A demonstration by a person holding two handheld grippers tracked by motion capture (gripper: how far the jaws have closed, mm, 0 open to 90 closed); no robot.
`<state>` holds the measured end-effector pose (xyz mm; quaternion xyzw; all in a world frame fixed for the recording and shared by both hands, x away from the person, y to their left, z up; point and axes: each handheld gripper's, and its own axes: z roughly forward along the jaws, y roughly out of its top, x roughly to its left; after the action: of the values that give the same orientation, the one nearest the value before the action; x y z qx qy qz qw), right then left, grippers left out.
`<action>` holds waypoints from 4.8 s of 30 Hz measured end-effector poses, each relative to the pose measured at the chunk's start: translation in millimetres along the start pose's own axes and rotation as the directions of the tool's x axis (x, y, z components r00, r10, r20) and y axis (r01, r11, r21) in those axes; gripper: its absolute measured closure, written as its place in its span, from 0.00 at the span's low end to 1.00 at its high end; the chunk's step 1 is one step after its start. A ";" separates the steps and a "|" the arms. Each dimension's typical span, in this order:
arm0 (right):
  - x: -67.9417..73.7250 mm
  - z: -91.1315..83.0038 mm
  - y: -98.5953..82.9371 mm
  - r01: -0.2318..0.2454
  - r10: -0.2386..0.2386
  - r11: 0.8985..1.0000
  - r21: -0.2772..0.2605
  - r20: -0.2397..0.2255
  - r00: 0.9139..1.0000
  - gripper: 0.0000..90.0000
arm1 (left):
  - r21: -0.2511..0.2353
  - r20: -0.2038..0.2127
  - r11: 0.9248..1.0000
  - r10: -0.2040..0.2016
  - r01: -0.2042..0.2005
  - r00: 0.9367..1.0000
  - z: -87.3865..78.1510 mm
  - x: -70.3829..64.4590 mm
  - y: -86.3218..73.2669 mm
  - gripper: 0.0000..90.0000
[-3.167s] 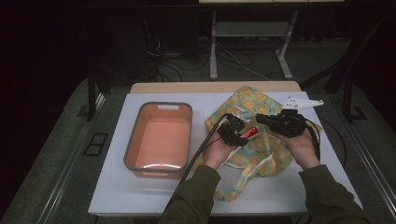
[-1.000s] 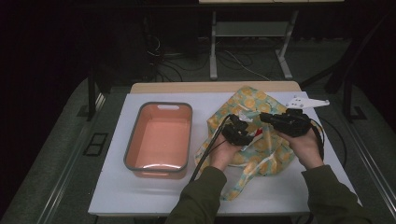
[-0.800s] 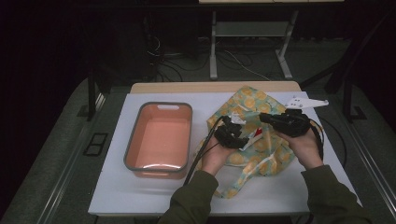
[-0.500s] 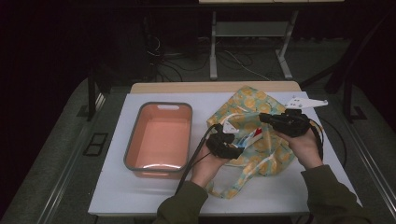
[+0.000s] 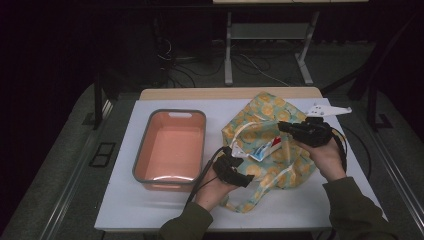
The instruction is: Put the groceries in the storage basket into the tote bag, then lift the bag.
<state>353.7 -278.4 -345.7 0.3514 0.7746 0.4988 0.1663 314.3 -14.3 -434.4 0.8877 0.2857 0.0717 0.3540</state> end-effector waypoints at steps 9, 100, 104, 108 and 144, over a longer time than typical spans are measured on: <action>-0.4 -0.9 -0.4 -0.002 0.002 1.000 0.000 -0.001 1.000 1.00 | 0.049 -0.013 0.998 0.041 -0.040 0.999 -0.9 -10.4 -9.9 0.22; 46.3 -34.6 11.2 0.112 -0.115 0.992 -0.052 -0.056 0.992 0.99 | -0.500 -0.062 0.864 0.026 -0.054 0.998 -112.3 -6.5 106.3 1.00; 38.6 -35.3 15.4 0.108 -0.110 0.992 -0.059 -0.035 0.993 0.99 | -0.485 -0.041 0.874 -0.002 -0.018 0.999 -100.4 6.6 104.8 1.00; 28.3 -24.8 13.0 0.097 -0.097 0.995 -0.033 -0.005 0.995 0.99 | -0.462 -0.049 0.887 -0.024 -0.001 0.999 -82.0 18.1 103.8 1.00; -56.3 63.4 -26.2 -0.147 0.142 0.978 0.145 0.041 0.989 0.84 | -0.272 -0.104 0.954 -0.161 0.128 0.981 31.1 84.8 88.0 0.70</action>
<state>421.6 -283.6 -402.6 0.4257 0.7793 0.4453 0.1150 434.8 -36.8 -404.9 0.8030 0.3595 0.1384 0.4548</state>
